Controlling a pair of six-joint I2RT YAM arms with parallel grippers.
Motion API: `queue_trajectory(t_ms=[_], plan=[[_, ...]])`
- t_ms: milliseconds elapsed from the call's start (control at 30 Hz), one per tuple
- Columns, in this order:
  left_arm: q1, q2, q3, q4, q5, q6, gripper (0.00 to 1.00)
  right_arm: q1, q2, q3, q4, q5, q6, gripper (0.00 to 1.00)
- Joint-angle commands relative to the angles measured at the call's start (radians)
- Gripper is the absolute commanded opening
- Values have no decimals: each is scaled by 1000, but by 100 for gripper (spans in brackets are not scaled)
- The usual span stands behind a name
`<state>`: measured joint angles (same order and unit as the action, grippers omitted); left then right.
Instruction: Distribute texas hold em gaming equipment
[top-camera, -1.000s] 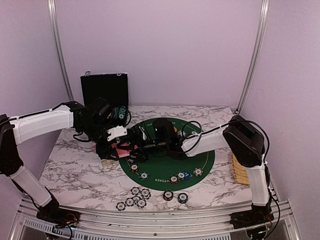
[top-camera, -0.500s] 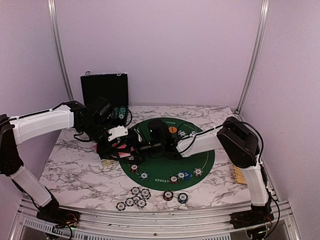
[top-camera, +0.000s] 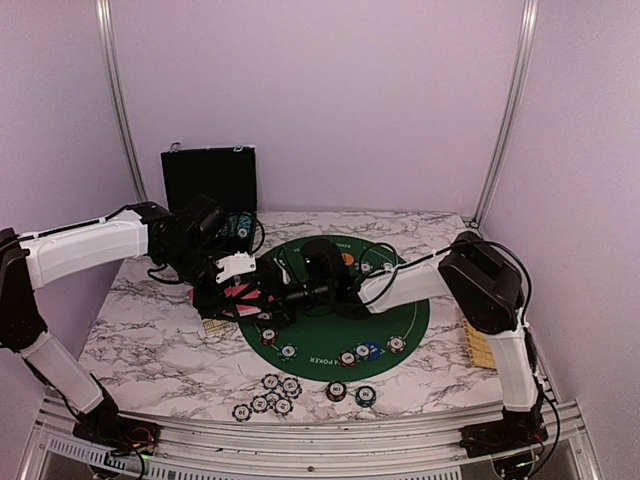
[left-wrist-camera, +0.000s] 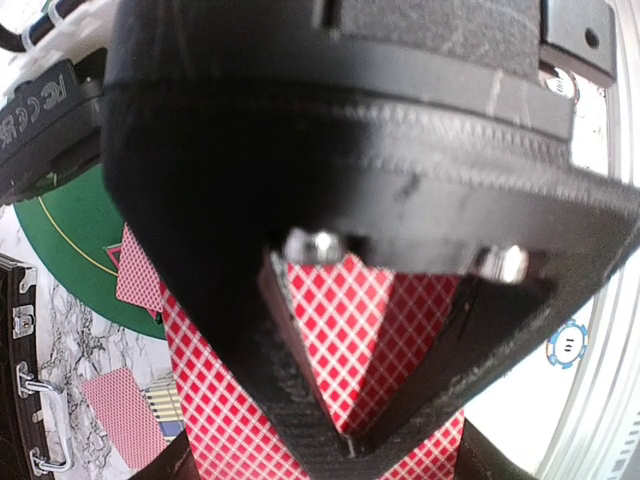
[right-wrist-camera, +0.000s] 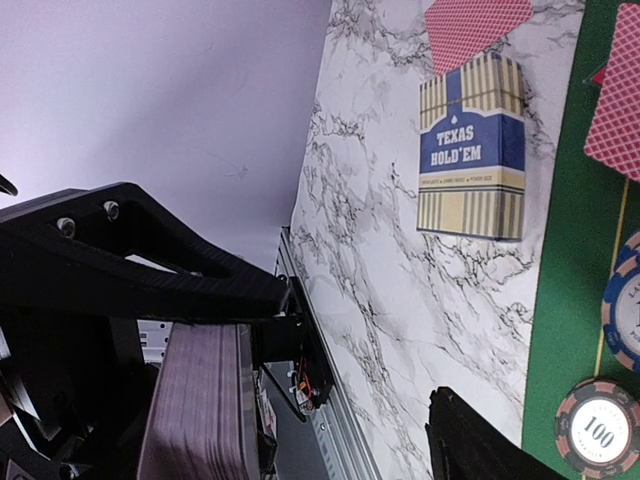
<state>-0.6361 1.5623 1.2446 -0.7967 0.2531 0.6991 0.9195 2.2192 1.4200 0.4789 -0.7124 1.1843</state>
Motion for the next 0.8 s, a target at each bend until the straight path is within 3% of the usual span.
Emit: queue_trajectory(t_ms=[0,600,767], plan=[[-4,-20,32,-27,13,10,7,-26,-44,-35,-80,44,-39,76],[-3,-11,18,-27,-16,22,7,-42,-161,-132,6,36,-11,68],[-4,-6,18,-27,-20,24,7,-40,-191,-147,10,41,-11,59]])
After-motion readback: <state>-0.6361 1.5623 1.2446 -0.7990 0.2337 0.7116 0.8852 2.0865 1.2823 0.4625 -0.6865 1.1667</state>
